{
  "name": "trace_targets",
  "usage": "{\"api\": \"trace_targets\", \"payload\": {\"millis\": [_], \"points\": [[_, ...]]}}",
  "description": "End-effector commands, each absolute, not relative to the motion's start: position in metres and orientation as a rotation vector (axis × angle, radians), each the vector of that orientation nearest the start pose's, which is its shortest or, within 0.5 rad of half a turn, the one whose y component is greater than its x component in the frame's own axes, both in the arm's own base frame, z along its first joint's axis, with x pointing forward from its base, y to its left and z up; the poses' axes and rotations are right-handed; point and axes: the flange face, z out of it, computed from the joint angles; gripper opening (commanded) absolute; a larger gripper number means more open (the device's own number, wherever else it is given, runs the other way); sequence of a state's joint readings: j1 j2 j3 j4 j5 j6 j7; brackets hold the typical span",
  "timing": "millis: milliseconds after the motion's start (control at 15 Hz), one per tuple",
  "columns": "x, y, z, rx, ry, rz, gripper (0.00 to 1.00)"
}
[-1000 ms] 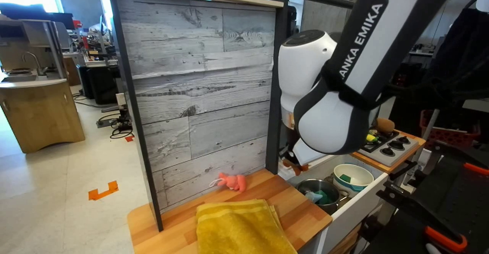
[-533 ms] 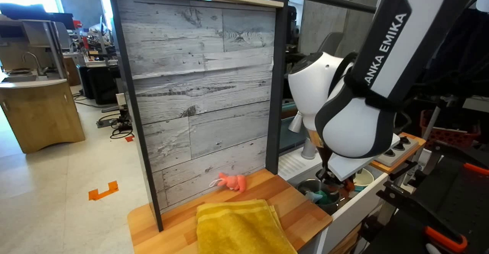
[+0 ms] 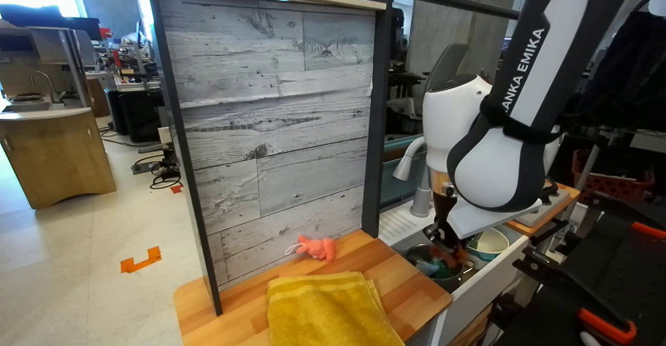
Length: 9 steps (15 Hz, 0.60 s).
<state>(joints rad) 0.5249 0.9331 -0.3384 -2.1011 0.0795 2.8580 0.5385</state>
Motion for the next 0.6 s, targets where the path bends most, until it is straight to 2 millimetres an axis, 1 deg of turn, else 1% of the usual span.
{"api": "trace_targets", "payload": {"millis": [0, 67, 133, 200, 267, 333, 400, 467, 533], "points": [[0.517, 0.042, 0.011, -3.376, 0.491, 0.03, 0.38], [0.521, 0.036, 0.01, -3.377, 0.512, 0.045, 0.4], [0.518, 0.044, 0.0, -3.377, 0.534, 0.02, 0.46], [0.52, 0.04, 0.001, -3.374, 0.544, 0.017, 0.29], [0.52, 0.039, 0.0, -3.374, 0.548, 0.019, 0.36], [0.519, 0.04, -0.001, -3.375, 0.545, 0.022, 0.67], [0.519, 0.044, 0.001, -3.36, 0.529, 0.008, 0.7], [0.515, 0.049, 0.005, -3.362, 0.46, 0.032, 0.72], [0.511, 0.055, 0.011, -3.36, 0.412, 0.044, 0.79]]}}
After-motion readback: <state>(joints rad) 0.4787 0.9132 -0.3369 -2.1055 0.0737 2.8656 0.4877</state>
